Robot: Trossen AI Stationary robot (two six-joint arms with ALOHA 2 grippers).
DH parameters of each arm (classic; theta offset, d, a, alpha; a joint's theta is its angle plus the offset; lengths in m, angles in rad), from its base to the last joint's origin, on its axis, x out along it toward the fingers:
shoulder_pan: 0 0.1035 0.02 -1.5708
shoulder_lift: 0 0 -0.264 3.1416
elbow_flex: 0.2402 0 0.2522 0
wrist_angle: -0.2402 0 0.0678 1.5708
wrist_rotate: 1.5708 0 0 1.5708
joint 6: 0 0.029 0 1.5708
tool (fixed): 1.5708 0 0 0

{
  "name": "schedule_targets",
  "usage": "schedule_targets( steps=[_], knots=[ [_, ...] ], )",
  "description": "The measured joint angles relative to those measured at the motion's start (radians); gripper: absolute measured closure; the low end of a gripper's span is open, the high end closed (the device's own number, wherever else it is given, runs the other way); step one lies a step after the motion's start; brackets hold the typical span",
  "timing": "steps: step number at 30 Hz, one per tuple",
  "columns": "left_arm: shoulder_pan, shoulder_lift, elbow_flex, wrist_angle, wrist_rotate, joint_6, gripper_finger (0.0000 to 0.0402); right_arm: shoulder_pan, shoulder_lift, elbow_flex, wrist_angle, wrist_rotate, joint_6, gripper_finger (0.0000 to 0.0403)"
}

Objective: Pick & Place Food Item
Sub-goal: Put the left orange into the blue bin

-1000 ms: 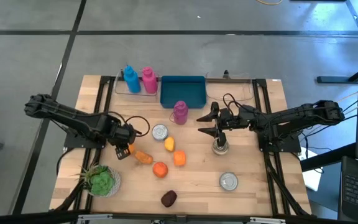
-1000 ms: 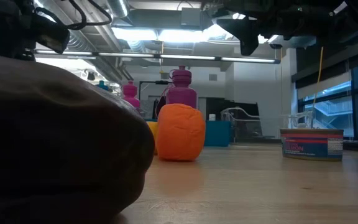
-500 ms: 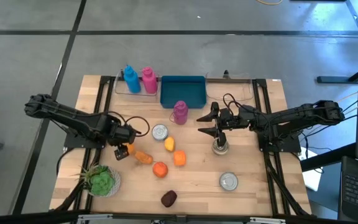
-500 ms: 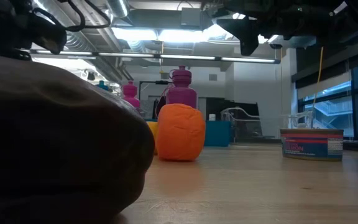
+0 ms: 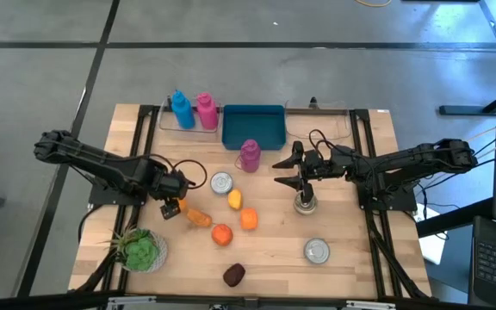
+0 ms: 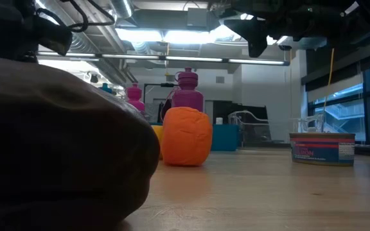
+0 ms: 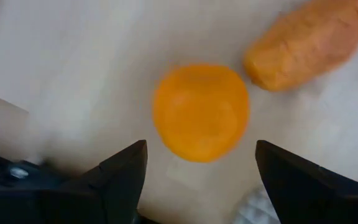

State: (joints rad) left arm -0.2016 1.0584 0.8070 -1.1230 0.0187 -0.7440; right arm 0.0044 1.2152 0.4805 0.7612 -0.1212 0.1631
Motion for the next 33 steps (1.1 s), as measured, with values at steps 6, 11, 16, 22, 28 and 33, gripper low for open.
schedule_targets(
  steps=[6, 11, 16, 22, 28, 33],
  knots=[
    [0.000, 0.000, 0.000, 0.006, -0.033, 0.004, 0.0111, 0.000, 0.000, 0.000, -0.003, -0.002, -0.010, 0.0195],
    [0.000, 0.000, 0.000, 0.007, -0.049, 0.004, 0.0113, 0.000, 0.000, 0.000, -0.014, -0.002, -0.014, 0.0195],
    [0.000, 0.001, 0.000, 0.013, -0.049, -0.001, 0.0114, 0.000, 0.000, 0.000, -0.016, -0.002, -0.014, 0.0195],
    [-0.009, 0.040, 0.000, 0.044, -0.049, -0.001, 0.0114, 0.002, 0.000, 0.000, -0.020, -0.002, -0.014, 0.0195],
    [-0.029, 0.101, 0.000, 0.045, -0.045, -0.002, 0.0114, 0.023, 0.000, 0.000, -0.022, -0.002, -0.022, 0.0195],
    [-0.044, 0.127, 0.000, 0.051, -0.036, -0.004, 0.0114, 0.040, 0.000, 0.000, -0.022, -0.001, -0.022, 0.0195]
  ],
)
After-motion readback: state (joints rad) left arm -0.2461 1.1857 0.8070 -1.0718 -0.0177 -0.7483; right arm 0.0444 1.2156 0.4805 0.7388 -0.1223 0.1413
